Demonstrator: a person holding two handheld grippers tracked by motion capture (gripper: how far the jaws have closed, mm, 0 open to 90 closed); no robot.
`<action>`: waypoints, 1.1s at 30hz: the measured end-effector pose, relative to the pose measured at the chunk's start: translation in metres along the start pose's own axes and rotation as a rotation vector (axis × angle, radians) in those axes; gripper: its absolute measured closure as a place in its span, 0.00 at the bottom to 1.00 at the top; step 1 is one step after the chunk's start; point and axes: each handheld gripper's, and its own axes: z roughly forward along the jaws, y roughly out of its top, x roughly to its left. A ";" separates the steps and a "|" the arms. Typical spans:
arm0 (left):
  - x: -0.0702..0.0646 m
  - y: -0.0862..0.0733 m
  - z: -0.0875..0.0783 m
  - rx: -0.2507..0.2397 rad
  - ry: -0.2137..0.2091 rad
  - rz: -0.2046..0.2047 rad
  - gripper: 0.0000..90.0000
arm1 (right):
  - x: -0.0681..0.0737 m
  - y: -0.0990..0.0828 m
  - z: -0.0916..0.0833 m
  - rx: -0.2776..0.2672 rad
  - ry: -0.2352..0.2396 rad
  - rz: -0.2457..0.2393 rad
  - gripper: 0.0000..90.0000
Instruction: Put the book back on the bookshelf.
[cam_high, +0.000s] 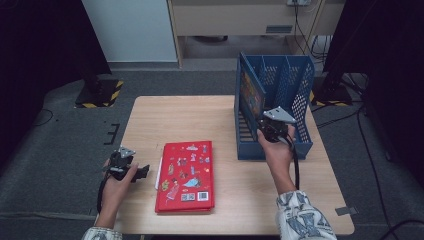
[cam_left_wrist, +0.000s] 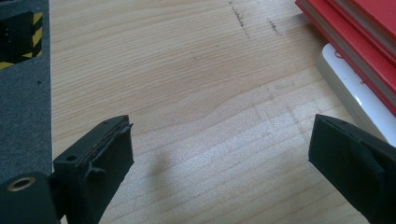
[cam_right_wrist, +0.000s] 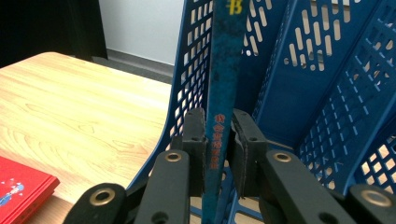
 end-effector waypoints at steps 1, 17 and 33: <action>0.000 0.000 0.000 0.000 0.000 0.000 0.06 | 0.000 0.000 0.000 0.001 -0.004 -0.003 0.87; 0.002 0.000 0.000 -0.006 -0.001 -0.005 0.06 | 0.017 0.006 0.003 0.005 0.004 -0.018 0.84; 0.002 0.000 -0.001 -0.006 -0.001 -0.006 0.06 | 0.030 0.010 0.008 -0.013 0.013 -0.033 0.79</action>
